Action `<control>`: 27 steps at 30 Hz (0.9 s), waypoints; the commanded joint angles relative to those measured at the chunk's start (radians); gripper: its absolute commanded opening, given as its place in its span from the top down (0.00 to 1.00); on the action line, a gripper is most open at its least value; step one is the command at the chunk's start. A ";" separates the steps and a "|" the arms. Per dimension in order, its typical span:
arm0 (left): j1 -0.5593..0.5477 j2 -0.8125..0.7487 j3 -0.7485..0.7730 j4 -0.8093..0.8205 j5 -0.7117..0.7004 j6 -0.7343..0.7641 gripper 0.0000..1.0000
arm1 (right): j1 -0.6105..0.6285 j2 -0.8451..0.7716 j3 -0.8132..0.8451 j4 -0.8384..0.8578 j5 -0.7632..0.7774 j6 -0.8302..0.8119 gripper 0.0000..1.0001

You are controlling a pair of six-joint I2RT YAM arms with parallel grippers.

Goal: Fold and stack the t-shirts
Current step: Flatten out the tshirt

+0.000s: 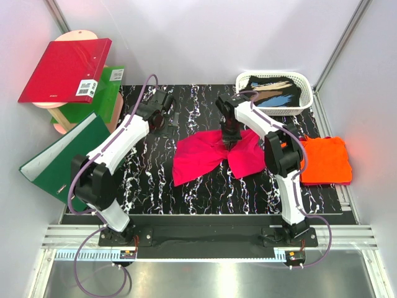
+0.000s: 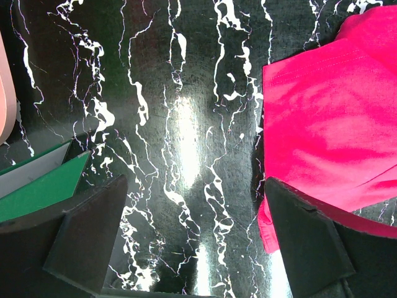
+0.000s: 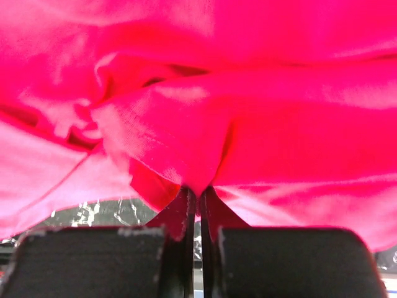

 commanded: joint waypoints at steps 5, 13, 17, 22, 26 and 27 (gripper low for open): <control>0.002 0.101 0.047 0.025 0.041 -0.012 0.01 | 0.007 -0.169 0.080 -0.138 0.082 -0.056 0.96; 0.002 0.218 0.108 0.021 0.086 -0.005 0.01 | 0.002 -0.211 0.060 -0.162 0.185 -0.084 1.00; 0.002 0.262 0.114 0.021 0.080 -0.019 0.01 | -0.003 -0.220 0.067 -0.233 0.271 -0.101 1.00; 0.002 0.345 0.174 0.030 0.141 -0.035 0.01 | -0.048 -0.274 -0.012 -0.242 0.380 -0.107 1.00; 0.002 0.419 0.240 0.048 0.207 -0.030 0.01 | -0.133 -0.333 -0.077 -0.215 0.421 -0.107 1.00; 0.002 0.426 0.261 0.059 0.219 -0.028 0.01 | -0.148 -0.341 -0.086 -0.210 0.435 -0.109 1.00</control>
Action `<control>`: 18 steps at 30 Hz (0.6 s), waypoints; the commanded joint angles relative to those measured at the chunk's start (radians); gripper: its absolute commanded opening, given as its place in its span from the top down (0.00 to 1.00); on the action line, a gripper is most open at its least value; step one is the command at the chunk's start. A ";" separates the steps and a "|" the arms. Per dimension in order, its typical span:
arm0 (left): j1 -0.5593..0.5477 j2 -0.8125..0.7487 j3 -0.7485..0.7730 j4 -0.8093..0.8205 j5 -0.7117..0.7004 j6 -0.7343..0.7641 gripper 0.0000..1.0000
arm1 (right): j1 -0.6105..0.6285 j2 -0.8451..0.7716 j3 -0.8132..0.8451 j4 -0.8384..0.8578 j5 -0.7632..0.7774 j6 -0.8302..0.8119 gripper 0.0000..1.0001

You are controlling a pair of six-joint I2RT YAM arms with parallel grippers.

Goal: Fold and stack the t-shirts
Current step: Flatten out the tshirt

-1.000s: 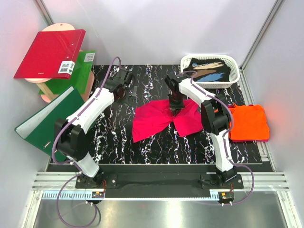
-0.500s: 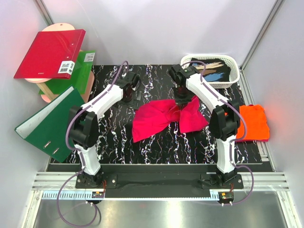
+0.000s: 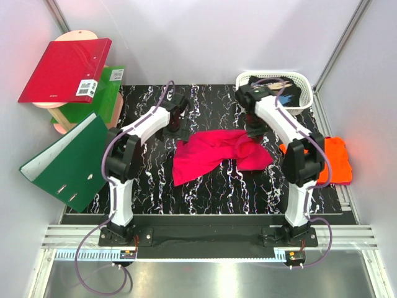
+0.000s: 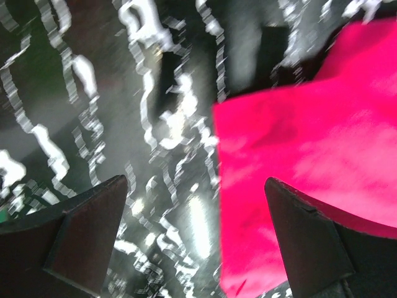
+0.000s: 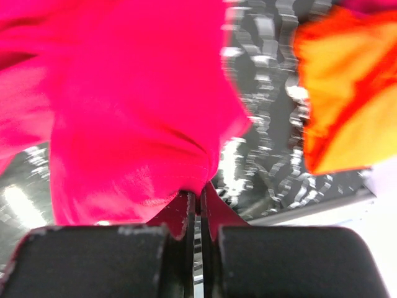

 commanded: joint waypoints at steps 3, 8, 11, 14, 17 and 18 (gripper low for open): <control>0.002 0.079 0.137 0.057 0.153 -0.013 0.02 | -0.126 -0.119 -0.061 -0.020 0.134 -0.017 1.00; 0.004 0.151 0.182 0.054 0.250 -0.033 0.04 | -0.175 -0.128 -0.085 -0.006 0.184 -0.038 1.00; 0.004 0.204 0.203 0.048 0.279 -0.039 0.09 | -0.197 -0.124 -0.096 0.005 0.199 -0.047 1.00; 0.004 0.260 0.219 0.037 0.293 -0.044 0.22 | -0.213 -0.119 -0.097 0.008 0.219 -0.053 1.00; 0.013 0.298 0.237 0.025 0.304 -0.053 0.94 | -0.230 -0.117 -0.099 0.013 0.234 -0.063 1.00; 0.016 0.301 0.251 0.011 0.301 -0.058 1.00 | -0.232 -0.119 -0.097 0.016 0.237 -0.066 1.00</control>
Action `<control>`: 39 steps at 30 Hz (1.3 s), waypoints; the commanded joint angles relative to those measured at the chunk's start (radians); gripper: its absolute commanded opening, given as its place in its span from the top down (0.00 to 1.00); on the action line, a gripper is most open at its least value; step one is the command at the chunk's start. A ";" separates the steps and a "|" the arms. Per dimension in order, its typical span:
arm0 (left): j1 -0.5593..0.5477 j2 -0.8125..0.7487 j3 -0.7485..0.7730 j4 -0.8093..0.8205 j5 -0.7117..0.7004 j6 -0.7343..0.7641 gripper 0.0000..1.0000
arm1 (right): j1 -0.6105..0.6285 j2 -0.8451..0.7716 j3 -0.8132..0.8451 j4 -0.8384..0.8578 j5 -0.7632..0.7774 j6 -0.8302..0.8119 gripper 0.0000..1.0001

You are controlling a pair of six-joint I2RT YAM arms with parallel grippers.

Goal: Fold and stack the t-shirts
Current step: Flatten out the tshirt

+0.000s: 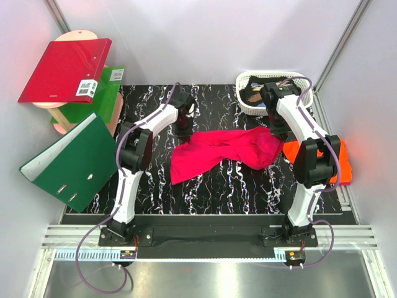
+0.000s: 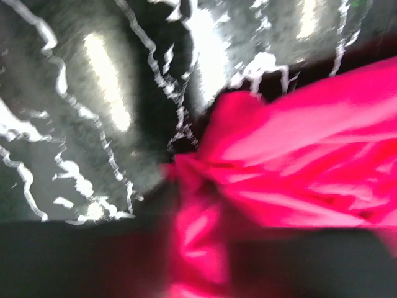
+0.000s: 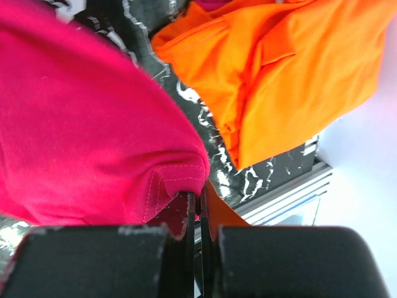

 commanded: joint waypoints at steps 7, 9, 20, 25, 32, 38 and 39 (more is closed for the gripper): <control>0.067 -0.147 0.089 -0.036 -0.084 -0.038 1.00 | -0.027 -0.117 0.036 0.080 0.025 -0.039 1.00; 0.088 -0.198 0.138 -0.055 -0.156 -0.048 1.00 | -0.027 -0.149 0.041 0.117 -0.001 -0.055 1.00; 0.105 -0.536 0.065 -0.064 -0.454 -0.097 1.00 | -0.027 -0.419 -0.108 0.352 -0.051 -0.113 1.00; 0.105 -0.688 -0.099 -0.061 -0.442 -0.104 1.00 | -0.027 -0.559 -0.215 0.401 -0.113 -0.153 1.00; 0.105 -0.843 -0.162 -0.059 -0.378 -0.055 1.00 | -0.027 -0.786 -0.338 0.539 -0.212 -0.227 1.00; 0.105 -0.817 -0.238 -0.056 -0.313 -0.051 0.64 | -0.027 -0.751 -0.344 0.571 -0.244 -0.222 1.00; 0.105 -0.791 -0.241 -0.062 -0.287 -0.040 0.05 | -0.027 -0.717 -0.340 0.563 -0.259 -0.214 1.00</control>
